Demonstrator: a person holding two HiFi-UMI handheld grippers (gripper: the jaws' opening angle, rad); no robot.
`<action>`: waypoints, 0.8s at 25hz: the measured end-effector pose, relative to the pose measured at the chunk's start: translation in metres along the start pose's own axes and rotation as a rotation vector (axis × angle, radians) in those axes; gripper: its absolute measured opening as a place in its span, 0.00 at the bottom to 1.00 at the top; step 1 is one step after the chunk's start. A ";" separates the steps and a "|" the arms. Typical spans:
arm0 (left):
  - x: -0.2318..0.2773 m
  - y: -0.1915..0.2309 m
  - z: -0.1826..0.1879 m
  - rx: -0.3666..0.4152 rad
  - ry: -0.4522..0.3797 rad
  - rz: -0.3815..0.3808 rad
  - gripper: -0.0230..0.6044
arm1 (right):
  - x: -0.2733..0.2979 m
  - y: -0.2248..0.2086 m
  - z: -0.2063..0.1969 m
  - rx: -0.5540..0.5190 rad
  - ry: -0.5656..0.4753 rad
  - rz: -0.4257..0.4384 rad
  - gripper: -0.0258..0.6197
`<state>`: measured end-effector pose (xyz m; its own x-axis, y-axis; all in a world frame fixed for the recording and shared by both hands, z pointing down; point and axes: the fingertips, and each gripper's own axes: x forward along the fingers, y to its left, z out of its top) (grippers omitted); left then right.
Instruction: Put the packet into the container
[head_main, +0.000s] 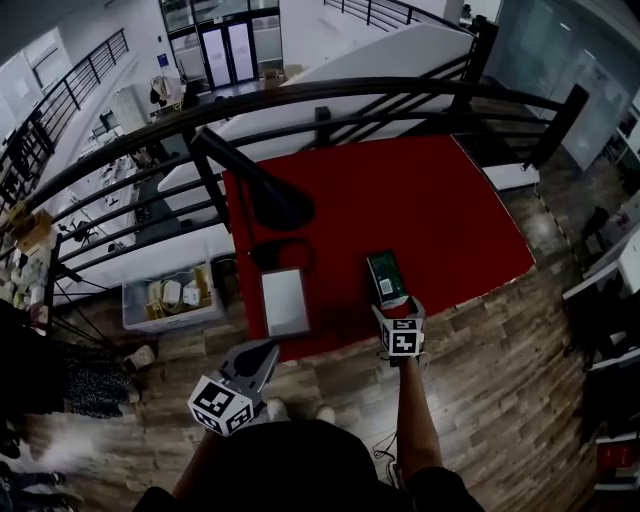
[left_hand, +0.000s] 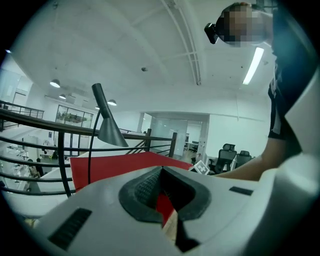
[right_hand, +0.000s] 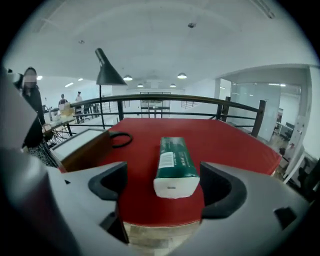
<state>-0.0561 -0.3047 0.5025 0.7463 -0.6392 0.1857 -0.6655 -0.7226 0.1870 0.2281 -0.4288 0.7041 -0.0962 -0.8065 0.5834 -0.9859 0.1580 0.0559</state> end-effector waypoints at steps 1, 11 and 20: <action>-0.002 0.004 0.000 0.005 0.004 0.008 0.05 | 0.011 -0.010 -0.002 -0.006 0.028 -0.017 0.70; -0.009 0.036 -0.001 0.013 0.004 0.095 0.05 | 0.073 -0.027 -0.017 -0.026 0.160 0.011 0.74; -0.008 0.040 -0.003 0.025 0.011 0.098 0.05 | 0.077 -0.031 -0.022 -0.026 0.199 -0.040 0.72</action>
<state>-0.0887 -0.3278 0.5117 0.6774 -0.7044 0.2121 -0.7346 -0.6633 0.1431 0.2545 -0.4830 0.7653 -0.0257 -0.6844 0.7287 -0.9843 0.1447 0.1011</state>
